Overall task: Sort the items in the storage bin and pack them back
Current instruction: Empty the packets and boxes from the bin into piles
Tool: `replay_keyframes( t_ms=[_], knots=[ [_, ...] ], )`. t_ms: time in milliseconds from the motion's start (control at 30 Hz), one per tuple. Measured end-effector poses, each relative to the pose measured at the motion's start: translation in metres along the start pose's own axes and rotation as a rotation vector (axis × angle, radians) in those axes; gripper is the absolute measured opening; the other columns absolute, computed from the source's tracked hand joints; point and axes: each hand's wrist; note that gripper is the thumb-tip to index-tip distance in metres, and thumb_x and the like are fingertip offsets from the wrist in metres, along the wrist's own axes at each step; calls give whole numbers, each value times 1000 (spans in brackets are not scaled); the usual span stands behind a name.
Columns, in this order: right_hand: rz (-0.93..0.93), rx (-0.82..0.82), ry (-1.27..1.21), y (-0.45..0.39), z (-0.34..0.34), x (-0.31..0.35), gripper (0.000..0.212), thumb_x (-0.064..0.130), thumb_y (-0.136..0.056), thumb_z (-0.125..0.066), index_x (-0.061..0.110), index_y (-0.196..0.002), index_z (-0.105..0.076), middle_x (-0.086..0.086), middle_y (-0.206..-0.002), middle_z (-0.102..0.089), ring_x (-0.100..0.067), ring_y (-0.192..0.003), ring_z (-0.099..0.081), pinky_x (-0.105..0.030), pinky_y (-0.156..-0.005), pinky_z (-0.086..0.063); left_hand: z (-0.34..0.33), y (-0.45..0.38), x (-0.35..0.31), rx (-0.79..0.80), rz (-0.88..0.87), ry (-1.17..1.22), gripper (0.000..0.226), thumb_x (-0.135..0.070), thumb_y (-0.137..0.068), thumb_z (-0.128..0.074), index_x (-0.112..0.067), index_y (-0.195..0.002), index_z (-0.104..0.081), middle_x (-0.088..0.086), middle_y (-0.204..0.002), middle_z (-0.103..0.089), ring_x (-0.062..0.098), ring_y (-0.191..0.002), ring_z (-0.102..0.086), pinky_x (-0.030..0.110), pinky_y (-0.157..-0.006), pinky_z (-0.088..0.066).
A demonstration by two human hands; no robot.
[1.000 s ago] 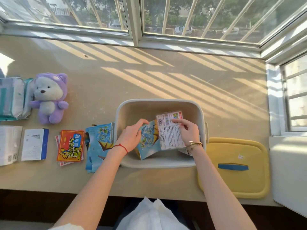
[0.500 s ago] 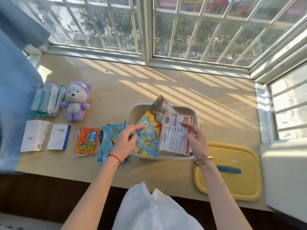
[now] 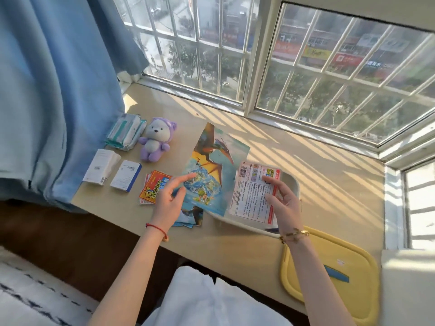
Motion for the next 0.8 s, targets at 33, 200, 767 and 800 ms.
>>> replay_keyframes(
  t_ms=[33,200,767,800],
  knots=[
    [2,12,-2,0,-7,2,36,-6,-91,-54,12,-120,-63,-2,-121,-66,-19,-103,-68,-29,-75,-59,9,1,-1,-19,5,9,43,0,-97,-45,-31,-119,-65,-21,-122,-60,5,-76,-52,17,-63,-44],
    [18,62,-13,-10,-56,4,35,-7,-91,-54,12,-119,-64,-5,-120,-68,-21,-100,-68,-31,-75,-59,65,-4,2,-46,40,46,42,-4,-97,-48,-34,-122,-63,-19,-127,-58,16,-109,-60,53,-80,-56],
    [-90,-288,-142,-4,-221,-60,37,-9,-91,-51,11,-119,-64,-3,-117,-68,-19,-98,-69,-30,-70,-59,204,-76,73,295,205,160,40,8,-92,-52,-15,-124,-61,-3,-126,-59,14,-107,-66,26,-70,-59],
    [-106,-303,-142,-2,-223,-65,36,-8,-91,-51,11,-120,-63,-3,-117,-68,-19,-97,-69,-30,-70,-60,202,-78,81,314,222,158,40,7,-92,-52,-16,-124,-62,-3,-126,-59,14,-107,-66,27,-70,-59]
  ],
)
Point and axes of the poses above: each hand's wrist, its own y-axis away from the middle knuckle, its own z-axis out of the back of the hand, x = y × z
